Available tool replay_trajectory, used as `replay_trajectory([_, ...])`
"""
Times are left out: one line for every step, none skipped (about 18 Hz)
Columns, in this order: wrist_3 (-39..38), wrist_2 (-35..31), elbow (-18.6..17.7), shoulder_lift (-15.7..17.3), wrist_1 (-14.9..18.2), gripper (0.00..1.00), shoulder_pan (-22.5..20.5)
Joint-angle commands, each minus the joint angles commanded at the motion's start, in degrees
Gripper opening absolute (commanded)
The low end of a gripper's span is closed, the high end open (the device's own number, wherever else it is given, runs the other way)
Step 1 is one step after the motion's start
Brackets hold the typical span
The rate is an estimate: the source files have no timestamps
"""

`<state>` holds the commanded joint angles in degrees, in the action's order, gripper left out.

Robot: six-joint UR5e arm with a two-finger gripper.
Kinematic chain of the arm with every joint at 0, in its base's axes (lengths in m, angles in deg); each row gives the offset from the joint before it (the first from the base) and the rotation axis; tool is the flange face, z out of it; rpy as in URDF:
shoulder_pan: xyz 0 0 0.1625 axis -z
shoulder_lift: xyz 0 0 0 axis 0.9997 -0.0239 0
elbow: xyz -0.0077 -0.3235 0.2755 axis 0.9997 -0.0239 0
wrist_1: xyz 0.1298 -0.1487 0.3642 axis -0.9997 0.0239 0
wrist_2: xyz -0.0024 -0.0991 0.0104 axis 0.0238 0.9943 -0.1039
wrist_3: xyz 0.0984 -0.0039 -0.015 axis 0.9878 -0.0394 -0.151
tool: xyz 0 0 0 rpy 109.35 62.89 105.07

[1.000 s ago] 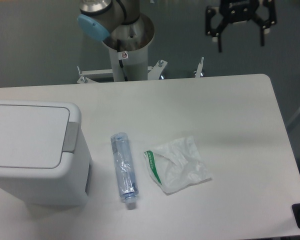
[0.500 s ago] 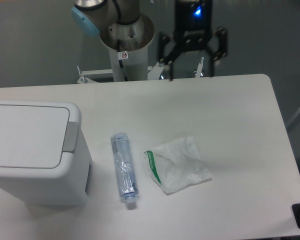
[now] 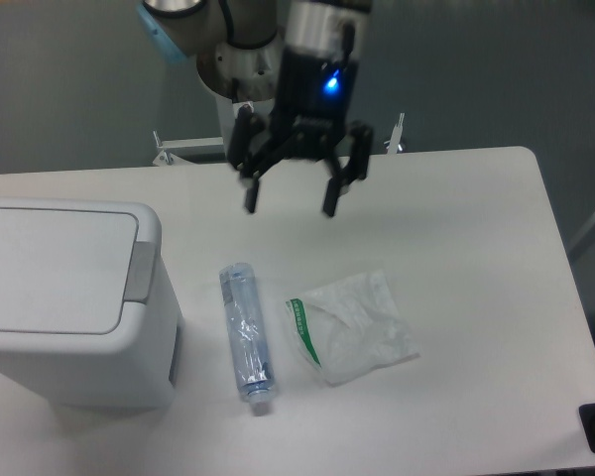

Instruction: Open the trash can

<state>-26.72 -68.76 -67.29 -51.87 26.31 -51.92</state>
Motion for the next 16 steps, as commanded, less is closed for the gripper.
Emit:
replay_trajectory([-0.1, -0.1, 0.0, -0.4, -0.3, 1.00, 0.4])
replay_trajectory([0.0, -0.1, -0.1, -0.7, -0.3, 1.00, 1.0])
replay_trajectory([-0.2, -0.1, 0.0, -1.3, -0.3, 1.00, 1.9])
replay_trajectory([-0.3, -0.1, 0.0, -1.7, -0.3, 1.00, 2.6])
replay_trajectory([-0.3, -0.1, 0.0, -1.9, -0.3, 1.00, 2.9])
replay_trajectory([-0.3, -0.1, 0.0, -2.2, -0.3, 1.00, 3.3])
replay_trajectory([-0.3, -0.1, -0.1, -2.5, -0.3, 1.00, 3.9])
replay_trajectory([-0.3, -0.1, -0.1, -2.7, -0.3, 1.00, 4.2])
replay_trajectory([-0.2, -0.1, -0.1, -3.2, -0.3, 1.00, 4.6])
replay_trajectory([-0.2, -0.1, -0.1, -3.3, -0.3, 1.00, 4.8])
replay_trajectory([-0.2, -0.1, -0.1, -3.3, -0.3, 1.00, 4.8])
replay_trajectory([-0.2, -0.1, -0.1, -3.3, -0.3, 1.00, 4.9])
replay_trajectory([-0.2, -0.1, -0.2, -3.4, -0.3, 1.00, 4.9])
replay_trajectory([-0.2, -0.1, -0.1, -3.6, -0.3, 1.00, 4.9])
replay_trajectory([-0.1, -0.1, -0.1, -3.8, -0.3, 1.00, 4.9])
replay_trajectory([-0.1, -0.1, -0.2, -3.8, -0.3, 1.00, 5.1])
